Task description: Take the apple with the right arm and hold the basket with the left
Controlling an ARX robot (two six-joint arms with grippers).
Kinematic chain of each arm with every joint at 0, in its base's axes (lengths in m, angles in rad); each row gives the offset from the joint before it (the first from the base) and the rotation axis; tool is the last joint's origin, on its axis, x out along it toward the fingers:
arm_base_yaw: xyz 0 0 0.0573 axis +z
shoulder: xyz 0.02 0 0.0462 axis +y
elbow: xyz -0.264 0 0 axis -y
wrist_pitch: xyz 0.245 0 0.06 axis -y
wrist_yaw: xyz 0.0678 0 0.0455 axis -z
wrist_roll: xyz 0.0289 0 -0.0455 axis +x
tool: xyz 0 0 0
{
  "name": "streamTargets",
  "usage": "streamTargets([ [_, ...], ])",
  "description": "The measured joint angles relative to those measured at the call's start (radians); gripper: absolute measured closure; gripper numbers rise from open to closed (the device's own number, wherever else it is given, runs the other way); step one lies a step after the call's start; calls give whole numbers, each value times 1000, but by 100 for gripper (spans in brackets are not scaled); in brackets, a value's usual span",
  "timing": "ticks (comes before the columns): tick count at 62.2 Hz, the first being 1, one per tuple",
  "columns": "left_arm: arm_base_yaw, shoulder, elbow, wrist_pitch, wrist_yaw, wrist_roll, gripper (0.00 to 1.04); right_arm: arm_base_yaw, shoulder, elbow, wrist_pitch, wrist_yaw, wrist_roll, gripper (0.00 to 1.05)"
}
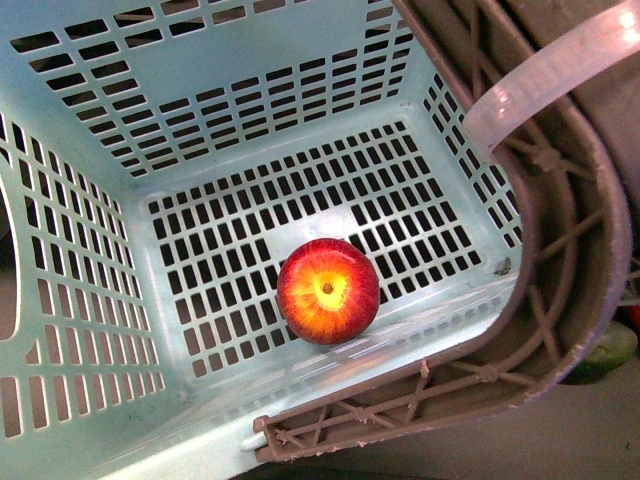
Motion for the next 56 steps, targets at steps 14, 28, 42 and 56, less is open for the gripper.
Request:
streamTargets([
  [14, 0, 0, 0, 0, 0, 0, 87, 0, -72, 0, -74, 0, 0, 103],
  [28, 0, 0, 0, 0, 0, 1, 87, 0, -214, 0, -222, 0, 2, 103],
  [42, 0, 0, 0, 0, 0, 1, 87, 0, -217, 0, -223, 0, 2, 78],
  [56, 0, 0, 0, 0, 0, 0, 87, 0, -217, 0, -223, 0, 2, 39],
])
